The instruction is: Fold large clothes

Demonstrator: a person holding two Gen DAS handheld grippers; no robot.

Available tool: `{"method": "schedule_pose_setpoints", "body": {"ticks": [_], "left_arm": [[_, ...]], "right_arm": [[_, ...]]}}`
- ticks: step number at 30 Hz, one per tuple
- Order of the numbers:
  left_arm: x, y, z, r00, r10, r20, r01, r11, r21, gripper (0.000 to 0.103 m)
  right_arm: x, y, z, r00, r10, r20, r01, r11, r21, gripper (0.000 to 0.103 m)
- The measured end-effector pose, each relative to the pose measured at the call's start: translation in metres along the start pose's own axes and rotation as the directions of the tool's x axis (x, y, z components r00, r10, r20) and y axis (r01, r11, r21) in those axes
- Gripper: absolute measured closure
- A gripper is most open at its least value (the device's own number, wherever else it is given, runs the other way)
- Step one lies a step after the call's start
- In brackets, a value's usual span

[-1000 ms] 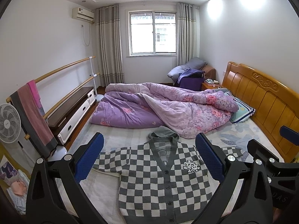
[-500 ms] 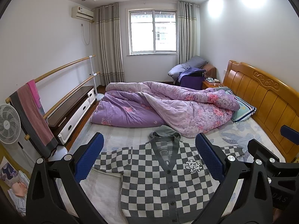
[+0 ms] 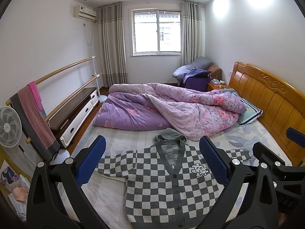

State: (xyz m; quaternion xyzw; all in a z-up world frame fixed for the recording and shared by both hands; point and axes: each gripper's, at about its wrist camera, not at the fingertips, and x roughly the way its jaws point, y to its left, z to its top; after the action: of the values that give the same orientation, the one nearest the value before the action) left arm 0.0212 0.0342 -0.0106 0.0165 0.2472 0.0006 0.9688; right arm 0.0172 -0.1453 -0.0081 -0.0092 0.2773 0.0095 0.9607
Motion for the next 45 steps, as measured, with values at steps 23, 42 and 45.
{"method": "schedule_pose_setpoints", "body": {"ticks": [23,42,45], "left_arm": [[0.006,0.014,0.001,1.000,-0.002,-0.011,0.002,1.000,-0.003,0.005],[0.044,0.044,-0.014,0.995,-0.020,-0.099,0.018,1.000,-0.014,0.005],[0.064,0.038,-0.011,0.992,-0.006,-0.126,0.004,1.000,-0.010,0.005]], "right_arm": [[0.010,0.017,0.000,1.000,-0.004,-0.007,0.003,1.000,-0.010,0.007],[0.047,0.035,-0.001,0.995,-0.006,-0.096,0.003,1.000,-0.030,0.007],[0.062,0.038,-0.001,0.992,0.008,-0.127,-0.013,0.999,-0.042,0.007]]}}
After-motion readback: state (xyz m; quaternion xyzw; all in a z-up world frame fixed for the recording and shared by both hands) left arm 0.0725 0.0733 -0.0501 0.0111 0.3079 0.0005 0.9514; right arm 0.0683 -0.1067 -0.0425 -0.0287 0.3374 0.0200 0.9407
